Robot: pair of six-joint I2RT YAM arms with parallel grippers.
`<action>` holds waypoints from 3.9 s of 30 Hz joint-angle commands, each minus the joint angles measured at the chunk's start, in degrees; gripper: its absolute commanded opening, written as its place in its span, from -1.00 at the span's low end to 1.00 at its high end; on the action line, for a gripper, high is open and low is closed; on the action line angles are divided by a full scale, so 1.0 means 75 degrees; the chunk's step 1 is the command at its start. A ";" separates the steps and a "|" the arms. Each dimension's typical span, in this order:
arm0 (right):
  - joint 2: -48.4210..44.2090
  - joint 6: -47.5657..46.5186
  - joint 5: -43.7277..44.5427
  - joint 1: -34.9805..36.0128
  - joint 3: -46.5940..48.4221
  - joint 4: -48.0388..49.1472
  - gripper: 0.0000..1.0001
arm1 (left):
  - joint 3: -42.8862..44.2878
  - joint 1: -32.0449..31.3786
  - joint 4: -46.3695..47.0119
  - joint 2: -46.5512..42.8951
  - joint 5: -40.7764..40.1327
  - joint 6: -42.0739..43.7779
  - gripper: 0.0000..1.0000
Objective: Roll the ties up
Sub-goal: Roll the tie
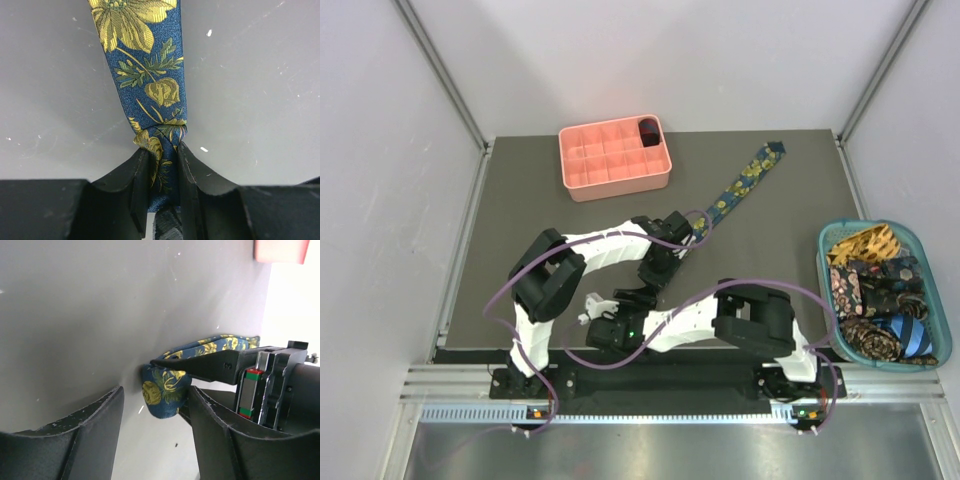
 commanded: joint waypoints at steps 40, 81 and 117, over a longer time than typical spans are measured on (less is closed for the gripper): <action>0.0377 0.0634 -0.0380 -0.0556 0.0291 -0.0467 -0.90 | 0.0745 -0.0203 -0.0712 0.0284 0.0526 0.0019 0.24; -0.2282 0.0188 -0.4899 -0.1903 -0.1103 0.1372 -1.00 | -0.5617 0.4250 0.4327 -0.7556 -0.0425 -0.2911 0.98; -0.1464 0.2005 -1.2907 -0.6239 -0.0869 0.1326 -1.00 | -0.4833 0.0911 0.5394 -0.4803 -0.0178 -0.0076 0.81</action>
